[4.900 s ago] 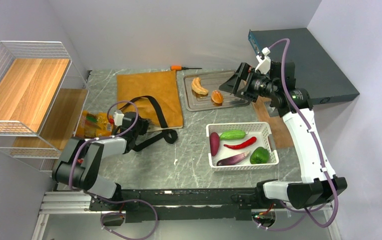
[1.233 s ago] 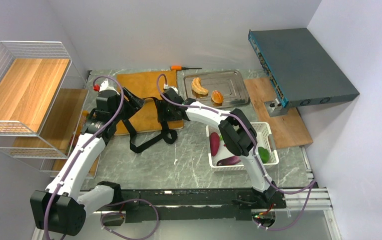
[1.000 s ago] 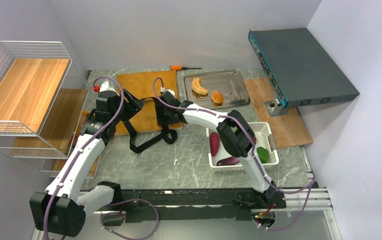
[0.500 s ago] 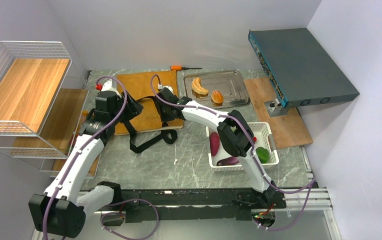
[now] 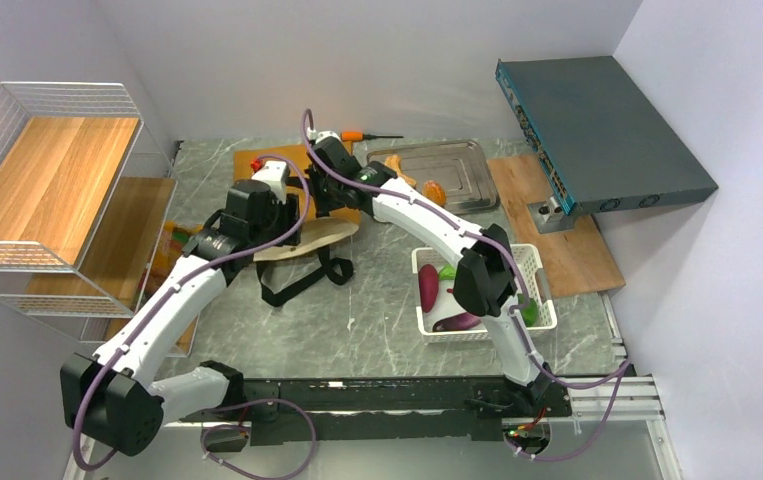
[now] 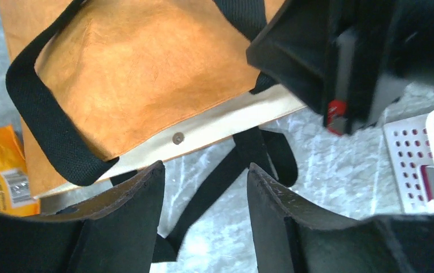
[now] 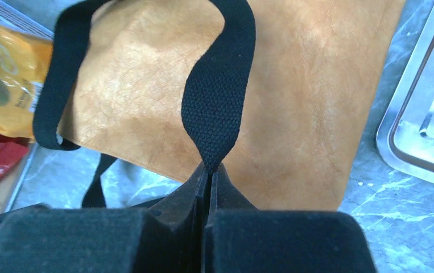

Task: Place the food into the grocery bag and tie it
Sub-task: Adjust the grocery bag at the center of the board.

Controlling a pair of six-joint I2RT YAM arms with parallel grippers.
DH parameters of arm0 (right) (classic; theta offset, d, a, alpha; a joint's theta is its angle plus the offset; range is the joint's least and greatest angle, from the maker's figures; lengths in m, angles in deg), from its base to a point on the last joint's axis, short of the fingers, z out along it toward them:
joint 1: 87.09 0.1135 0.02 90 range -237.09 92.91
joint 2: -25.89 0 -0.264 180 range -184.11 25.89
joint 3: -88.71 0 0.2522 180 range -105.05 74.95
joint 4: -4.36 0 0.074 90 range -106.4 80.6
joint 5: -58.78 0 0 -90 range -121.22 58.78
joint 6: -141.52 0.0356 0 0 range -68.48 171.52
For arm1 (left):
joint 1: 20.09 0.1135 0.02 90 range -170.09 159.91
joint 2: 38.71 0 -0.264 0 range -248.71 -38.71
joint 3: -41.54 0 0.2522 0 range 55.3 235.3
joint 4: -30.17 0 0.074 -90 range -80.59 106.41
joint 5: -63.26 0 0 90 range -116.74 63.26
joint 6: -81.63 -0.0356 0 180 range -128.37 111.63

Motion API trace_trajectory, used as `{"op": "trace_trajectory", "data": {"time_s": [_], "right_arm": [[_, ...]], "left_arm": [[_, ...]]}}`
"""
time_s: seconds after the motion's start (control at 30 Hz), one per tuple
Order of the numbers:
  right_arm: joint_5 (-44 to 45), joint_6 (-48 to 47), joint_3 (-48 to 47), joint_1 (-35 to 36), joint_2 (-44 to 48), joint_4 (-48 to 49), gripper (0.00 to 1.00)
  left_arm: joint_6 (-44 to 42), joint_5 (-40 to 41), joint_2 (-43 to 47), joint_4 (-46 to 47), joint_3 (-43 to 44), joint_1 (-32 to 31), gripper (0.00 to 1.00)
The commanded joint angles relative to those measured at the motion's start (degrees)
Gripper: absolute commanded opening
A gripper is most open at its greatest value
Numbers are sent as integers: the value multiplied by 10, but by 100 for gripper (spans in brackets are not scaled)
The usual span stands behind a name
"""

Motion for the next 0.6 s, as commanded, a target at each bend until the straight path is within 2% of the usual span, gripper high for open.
{"op": "trace_trajectory", "data": {"time_s": [0.0,0.1,0.27,0.57], "right_arm": [[-4,-11,-87,-1,29,-49,0],[-5,-19,-99,-2,42,-53,0],[-4,-31,-92,-3,60,-55,0],[-24,-32,-83,-4,86,-62,0]], "left_arm": [[-131,-10,40,86,-40,0,58],[-185,-1,55,107,-61,0,59],[-219,21,39,95,-49,0,58],[-317,-34,31,138,-67,0,56]]}}
